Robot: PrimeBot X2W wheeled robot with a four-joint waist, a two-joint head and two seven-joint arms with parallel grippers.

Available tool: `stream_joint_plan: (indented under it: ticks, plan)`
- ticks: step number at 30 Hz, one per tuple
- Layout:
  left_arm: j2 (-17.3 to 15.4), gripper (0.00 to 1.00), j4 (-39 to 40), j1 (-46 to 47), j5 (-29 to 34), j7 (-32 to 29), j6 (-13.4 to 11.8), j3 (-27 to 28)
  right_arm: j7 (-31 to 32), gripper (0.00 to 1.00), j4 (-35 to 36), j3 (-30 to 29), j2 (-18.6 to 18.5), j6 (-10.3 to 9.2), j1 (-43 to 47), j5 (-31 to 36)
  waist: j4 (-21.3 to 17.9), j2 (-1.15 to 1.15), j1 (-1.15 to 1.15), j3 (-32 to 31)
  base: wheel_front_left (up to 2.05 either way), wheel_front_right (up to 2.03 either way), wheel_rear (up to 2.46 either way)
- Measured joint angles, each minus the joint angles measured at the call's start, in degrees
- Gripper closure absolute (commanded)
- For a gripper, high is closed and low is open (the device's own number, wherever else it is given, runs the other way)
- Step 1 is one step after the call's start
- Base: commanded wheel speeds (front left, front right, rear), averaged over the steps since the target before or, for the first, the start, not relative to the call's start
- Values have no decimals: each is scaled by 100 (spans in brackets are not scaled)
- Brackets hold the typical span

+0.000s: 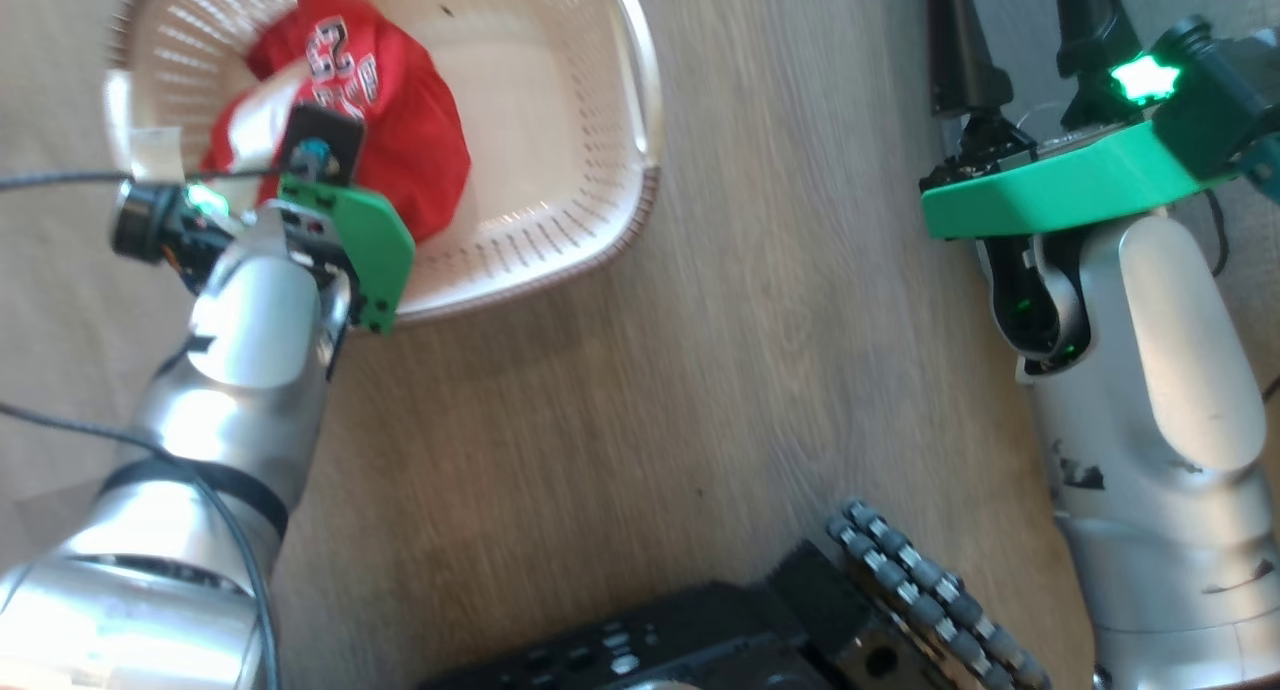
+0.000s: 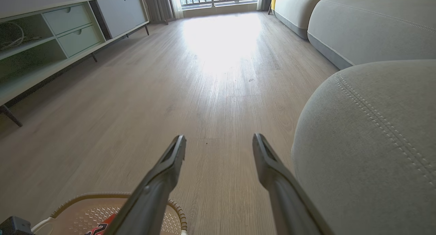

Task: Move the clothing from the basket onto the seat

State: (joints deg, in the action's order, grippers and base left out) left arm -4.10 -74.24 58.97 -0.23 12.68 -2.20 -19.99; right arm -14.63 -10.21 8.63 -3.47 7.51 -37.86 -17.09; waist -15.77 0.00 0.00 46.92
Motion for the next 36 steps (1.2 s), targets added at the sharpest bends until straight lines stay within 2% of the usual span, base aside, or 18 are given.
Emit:
stream_joint_plan:
  ticks: [8,16,25,36]
  plan:
    - [146,100,215,-487,-283,153,209,4,0,0,-268,-60,0,0,383,259,403,0,0,-842,0,0,0]
    - [214,100,1211,-1032,-725,156,311,-45,0,0,-565,-112,-2,0,760,452,813,0,0,-1652,0,0,0]
    - [218,100,2202,-1742,-1388,158,248,-365,1,0,-834,-207,-18,0,1280,452,1205,0,0,-2587,0,0,0]
    - [215,100,3234,-2236,-1695,159,192,-534,1,0,-1096,-120,-20,0,1817,452,1514,0,-1,-3555,0,0,0]
